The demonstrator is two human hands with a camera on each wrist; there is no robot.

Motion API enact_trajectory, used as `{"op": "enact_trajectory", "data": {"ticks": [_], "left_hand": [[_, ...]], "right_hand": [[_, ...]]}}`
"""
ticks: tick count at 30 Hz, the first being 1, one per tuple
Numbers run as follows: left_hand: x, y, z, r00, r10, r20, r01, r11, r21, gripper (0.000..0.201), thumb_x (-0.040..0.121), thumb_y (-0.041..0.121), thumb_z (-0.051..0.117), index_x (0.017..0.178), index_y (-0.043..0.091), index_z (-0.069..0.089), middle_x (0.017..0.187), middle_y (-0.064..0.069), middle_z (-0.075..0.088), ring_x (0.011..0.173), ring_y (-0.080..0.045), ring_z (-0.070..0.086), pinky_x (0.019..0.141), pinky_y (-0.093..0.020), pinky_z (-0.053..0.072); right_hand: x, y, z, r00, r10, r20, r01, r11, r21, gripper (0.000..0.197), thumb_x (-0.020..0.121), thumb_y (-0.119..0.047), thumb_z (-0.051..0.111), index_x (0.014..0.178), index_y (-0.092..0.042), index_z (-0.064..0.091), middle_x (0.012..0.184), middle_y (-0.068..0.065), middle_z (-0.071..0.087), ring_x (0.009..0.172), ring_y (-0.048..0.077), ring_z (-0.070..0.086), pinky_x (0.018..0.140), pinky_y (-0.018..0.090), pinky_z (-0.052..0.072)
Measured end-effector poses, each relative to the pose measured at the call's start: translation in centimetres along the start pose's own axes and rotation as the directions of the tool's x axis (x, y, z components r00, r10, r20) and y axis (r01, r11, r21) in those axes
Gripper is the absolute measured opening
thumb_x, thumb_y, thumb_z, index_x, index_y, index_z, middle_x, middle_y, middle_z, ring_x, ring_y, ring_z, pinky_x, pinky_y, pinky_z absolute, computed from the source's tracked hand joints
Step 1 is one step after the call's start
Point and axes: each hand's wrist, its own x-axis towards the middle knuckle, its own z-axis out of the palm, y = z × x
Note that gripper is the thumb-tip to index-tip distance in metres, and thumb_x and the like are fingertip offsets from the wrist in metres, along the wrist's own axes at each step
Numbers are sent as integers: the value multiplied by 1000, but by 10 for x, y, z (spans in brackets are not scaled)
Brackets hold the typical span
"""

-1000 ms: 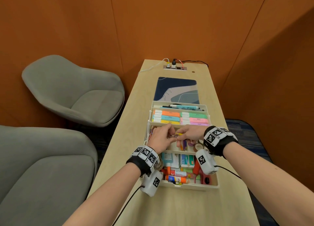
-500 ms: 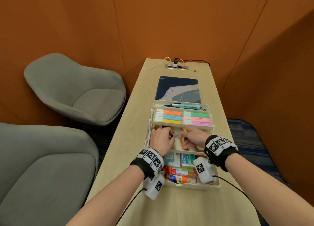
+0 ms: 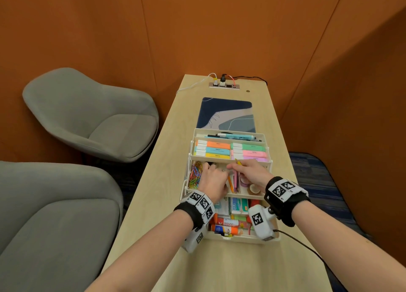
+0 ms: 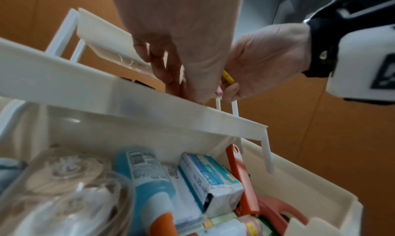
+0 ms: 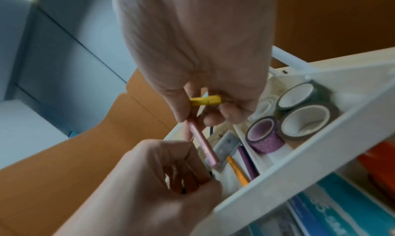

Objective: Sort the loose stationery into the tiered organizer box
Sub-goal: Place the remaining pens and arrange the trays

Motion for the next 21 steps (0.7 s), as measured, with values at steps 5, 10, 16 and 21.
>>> {"op": "enact_trajectory", "data": {"ticks": [5, 10, 16, 21], "left_hand": [[-3, -8, 1, 997, -80, 13, 80, 996, -32, 26, 87, 37, 52, 102, 20, 65, 109, -6, 57, 108, -27, 48, 97, -44, 29], [-10, -21, 2, 990, -138, 42, 144, 966, -214, 21, 86, 41, 58, 102, 30, 67, 113, -2, 53, 112, -23, 47, 104, -42, 27], [-10, -20, 0, 985, -160, 58, 170, 929, -328, 17, 85, 36, 59, 97, 30, 69, 108, -1, 52, 109, -22, 50, 105, -44, 26], [-11, -24, -1, 989, -131, 72, 148, 924, -353, 25, 89, 30, 50, 107, 29, 67, 110, -3, 49, 109, -22, 47, 103, -43, 27]], "right_hand": [[2, 15, 11, 984, -175, -42, 164, 967, -195, 17, 97, -17, 49, 98, -16, 66, 68, 2, 62, 57, 8, 57, 55, 17, 45], [-2, 24, 18, 920, -380, 100, 361, 717, -596, 25, 95, -17, 51, 114, -15, 67, 100, 1, 51, 93, 13, 50, 85, 25, 38], [-7, 39, 23, 912, -356, 203, 376, 531, -759, 28, 95, -22, 49, 119, -20, 63, 108, 3, 50, 98, 26, 55, 86, 41, 47], [-13, 32, 29, 931, -324, 166, 334, 578, -745, 21, 95, -21, 51, 98, -13, 70, 84, 6, 59, 83, 24, 57, 71, 29, 37]]}}
